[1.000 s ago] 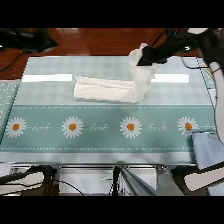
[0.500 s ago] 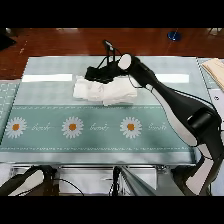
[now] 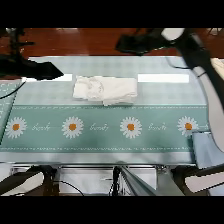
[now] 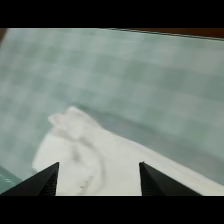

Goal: Fold the shirts.

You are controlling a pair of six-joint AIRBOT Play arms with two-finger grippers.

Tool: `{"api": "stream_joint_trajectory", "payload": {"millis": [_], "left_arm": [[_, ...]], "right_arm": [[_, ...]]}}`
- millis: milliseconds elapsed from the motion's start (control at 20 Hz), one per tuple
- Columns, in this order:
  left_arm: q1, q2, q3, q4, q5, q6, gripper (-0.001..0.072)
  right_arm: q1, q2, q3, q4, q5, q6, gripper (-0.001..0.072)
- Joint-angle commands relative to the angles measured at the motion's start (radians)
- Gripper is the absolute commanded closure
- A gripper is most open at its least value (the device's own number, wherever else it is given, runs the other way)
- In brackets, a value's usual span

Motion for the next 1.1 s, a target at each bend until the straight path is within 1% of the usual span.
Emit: {"api": "stream_joint_trajectory", "payload": {"millis": [0,50,150,250,350,400,500,600,700,800,1050], "left_arm": [[-0.099,-0.169,0.002,-0.001,0.123,0.044,0.015],[-0.114,-0.232,0.028,-0.001,0.117,0.045,0.0091],[-0.124,-0.364,0.108,-0.034,0.045,0.045,0.0086],[-0.123,-0.49,0.207,-0.117,-0.06,0.055,-0.0013],[-0.123,-0.591,0.301,-0.167,-0.111,0.05,-0.0013],[-0.123,-0.634,0.345,-0.175,-0.122,0.028,-0.0013],[-0.122,-0.706,0.418,-0.174,-0.164,-0.011,-0.0013],[-0.122,-0.767,0.476,-0.173,-0.238,-0.032,-0.0013],[-0.123,-0.814,0.513,-0.173,-0.284,-0.054,-0.0013],[-0.123,-0.843,0.523,-0.173,-0.288,-0.069,-0.0013],[-0.148,-0.887,0.534,-0.178,-0.288,-0.068,-0.0013]], "right_arm": [[-0.195,0.085,0.0,-0.196,0.314,-0.016,0.0161],[-0.244,0.084,0.0,-0.206,0.378,-0.035,0.0161],[-0.322,0.073,-0.001,-0.207,0.446,-0.069,0.0159],[-0.367,0.067,-0.001,-0.206,0.449,-0.087,0.0159],[-0.388,0.057,-0.001,-0.206,0.447,-0.111,0.0159],[-0.391,0.051,-0.001,-0.206,0.447,-0.122,0.0159],[-0.391,0.041,-0.002,-0.206,0.446,-0.143,0.0159],[-0.388,0.029,-0.003,-0.194,0.444,-0.154,0.0159],[-0.388,0.016,-0.004,-0.177,0.439,-0.157,0.0159],[-0.388,0.008,-0.005,-0.158,0.435,-0.157,0.0159],[-0.388,0.005,-0.009,-0.128,0.423,-0.161,0.016]]}}
